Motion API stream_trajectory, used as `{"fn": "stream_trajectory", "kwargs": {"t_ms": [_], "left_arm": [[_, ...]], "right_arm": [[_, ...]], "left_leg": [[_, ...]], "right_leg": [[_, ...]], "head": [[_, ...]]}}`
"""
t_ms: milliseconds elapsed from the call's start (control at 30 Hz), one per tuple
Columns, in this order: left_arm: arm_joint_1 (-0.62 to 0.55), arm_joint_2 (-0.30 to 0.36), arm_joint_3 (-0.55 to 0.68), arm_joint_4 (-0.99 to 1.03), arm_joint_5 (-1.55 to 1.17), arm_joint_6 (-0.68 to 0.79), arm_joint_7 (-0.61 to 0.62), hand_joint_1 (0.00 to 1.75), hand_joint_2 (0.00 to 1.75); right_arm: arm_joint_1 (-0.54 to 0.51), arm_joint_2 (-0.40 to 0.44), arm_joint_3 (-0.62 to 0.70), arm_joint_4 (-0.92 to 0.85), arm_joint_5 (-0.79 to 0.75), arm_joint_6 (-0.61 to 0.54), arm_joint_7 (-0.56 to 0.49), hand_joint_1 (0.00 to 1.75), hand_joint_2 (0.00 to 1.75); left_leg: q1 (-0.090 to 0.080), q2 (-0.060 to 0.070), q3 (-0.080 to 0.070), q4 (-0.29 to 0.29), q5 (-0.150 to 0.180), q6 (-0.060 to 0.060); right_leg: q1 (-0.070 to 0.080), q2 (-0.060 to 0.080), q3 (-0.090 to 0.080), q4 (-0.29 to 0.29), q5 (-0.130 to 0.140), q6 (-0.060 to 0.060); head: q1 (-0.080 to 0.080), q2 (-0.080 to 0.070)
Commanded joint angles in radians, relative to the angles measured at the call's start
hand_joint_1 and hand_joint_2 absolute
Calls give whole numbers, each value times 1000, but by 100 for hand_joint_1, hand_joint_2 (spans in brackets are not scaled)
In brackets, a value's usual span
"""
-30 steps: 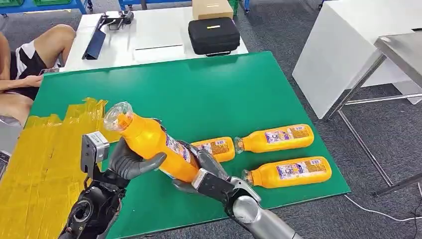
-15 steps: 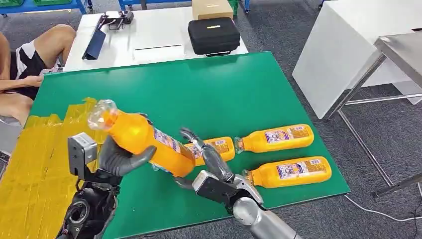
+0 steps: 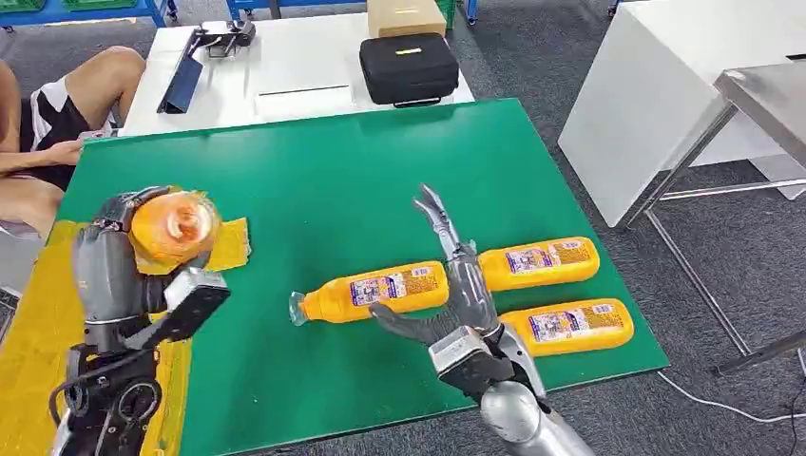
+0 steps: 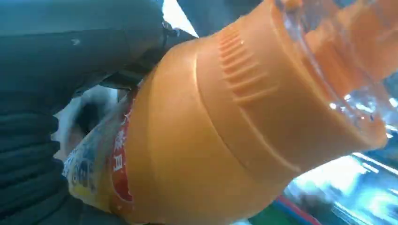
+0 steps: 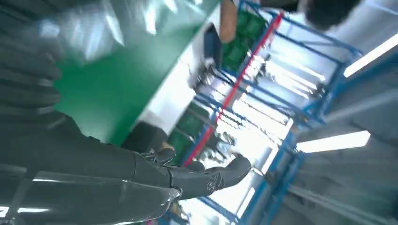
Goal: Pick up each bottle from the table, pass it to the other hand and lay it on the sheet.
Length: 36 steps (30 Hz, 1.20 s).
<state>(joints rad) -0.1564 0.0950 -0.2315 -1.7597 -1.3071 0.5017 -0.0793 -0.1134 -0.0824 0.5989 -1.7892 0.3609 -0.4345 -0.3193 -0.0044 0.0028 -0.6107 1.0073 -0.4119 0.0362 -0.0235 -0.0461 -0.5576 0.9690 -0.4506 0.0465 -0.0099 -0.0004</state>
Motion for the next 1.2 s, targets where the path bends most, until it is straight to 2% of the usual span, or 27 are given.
{"fn": "stream_trajectory", "kwargs": {"t_ms": [33, 67, 133, 167, 233, 267, 367, 400, 433, 633, 700, 800, 933, 1200], "left_arm": [[-107, 173, -32, 133, -264, -18, 115, 175, 175], [-169, 280, -179, 170, -264, -78, 238, 175, 175], [-169, 280, -179, 170, -264, -78, 238, 175, 175], [-218, 315, -275, 215, -264, -111, 308, 175, 175], [-218, 315, -275, 215, -264, -111, 308, 175, 175], [-238, 319, -314, 239, -264, -142, 336, 175, 175], [-234, 300, -321, 285, -264, -159, 323, 175, 175], [-221, 271, -296, 306, -264, -171, 297, 175, 175], [-219, 260, -283, 318, -264, -186, 288, 175, 175], [-219, 260, -283, 318, -264, -186, 288, 175, 175], [-216, 241, -268, 329, -264, -239, 279, 175, 175], [-204, 180, -201, 396, -264, -417, 233, 175, 175], [-198, 140, -142, 469, -264, -512, 182, 175, 175], [-196, 113, -120, 513, -264, -619, 155, 175, 175]], "right_arm": [[-2, -36, -28, -49, 4, -32, -1, 0, 175], [-3, -39, -28, -40, 3, -36, -2, 0, 175], [-3, -39, -28, -40, 3, -36, -2, 0, 175], [-2, -41, -31, -32, -1, -37, -4, 0, 175], [-2, -41, -31, -32, -1, -37, -4, 0, 175], [1, -42, -31, -28, -4, -36, -7, 0, 175], [2, -40, -28, -26, -5, -36, -12, 0, 175], [2, -40, -24, -27, -2, -41, -14, 0, 175], [1, -41, -24, -28, -2, -43, -14, 0, 175], [1, -41, -24, -28, -2, -43, -14, 0, 175], [-2, -42, -23, -29, 1, -45, -14, 0, 175], [-9, -43, -20, -24, 4, -37, 0, 0, 175], [-8, -35, -21, -16, 8, -21, 15, 0, 175], [-6, -15, -29, -4, 3, 13, 40, 0, 175]], "left_leg": [[1, -1, 3, 0, -1, -2], [2, -2, 4, -1, -1, -3], [2, -4, 3, 0, -1, -3], [3, -4, 5, 0, -1, -4], [2, -5, 4, -1, 0, -4], [2, -2, 3, 0, 1, -4], [4, -4, 5, -1, 0, -4], [4, -3, 6, -1, 0, -4], [3, 0, 3, -1, 1, -3], [3, -1, 3, 0, 0, -4], [2, -1, 3, 0, 0, -4], [3, 0, 5, -1, 0, -4], [3, 0, 3, -1, 1, -3], [2, 0, 2, -1, 1, -3]], "right_leg": [[1, 2, 4, -1, -1, -2], [1, 2, 5, -1, -2, -4], [2, 0, 4, 0, -2, -4], [2, 1, 7, -1, -3, -5], [2, -1, 5, -1, 0, -6], [2, 1, 3, -1, 0, -5], [3, 1, 7, -2, 0, -5], [4, 2, 9, -3, -1, -6], [2, 3, 3, -1, 1, -4], [2, 3, 4, -1, 0, -5], [2, 3, 3, -1, 0, -5], [2, 4, 5, -2, 0, -6], [2, 4, 3, -2, 1, -5], [2, 3, 3, -1, 1, -4]], "head": [[1, 0], [0, 0], [0, 0], [1, 0], [0, 0], [0, 0], [0, 0], [0, 0], [0, 0], [0, 0], [0, 0], [0, 0], [0, 0], [0, 0]]}}
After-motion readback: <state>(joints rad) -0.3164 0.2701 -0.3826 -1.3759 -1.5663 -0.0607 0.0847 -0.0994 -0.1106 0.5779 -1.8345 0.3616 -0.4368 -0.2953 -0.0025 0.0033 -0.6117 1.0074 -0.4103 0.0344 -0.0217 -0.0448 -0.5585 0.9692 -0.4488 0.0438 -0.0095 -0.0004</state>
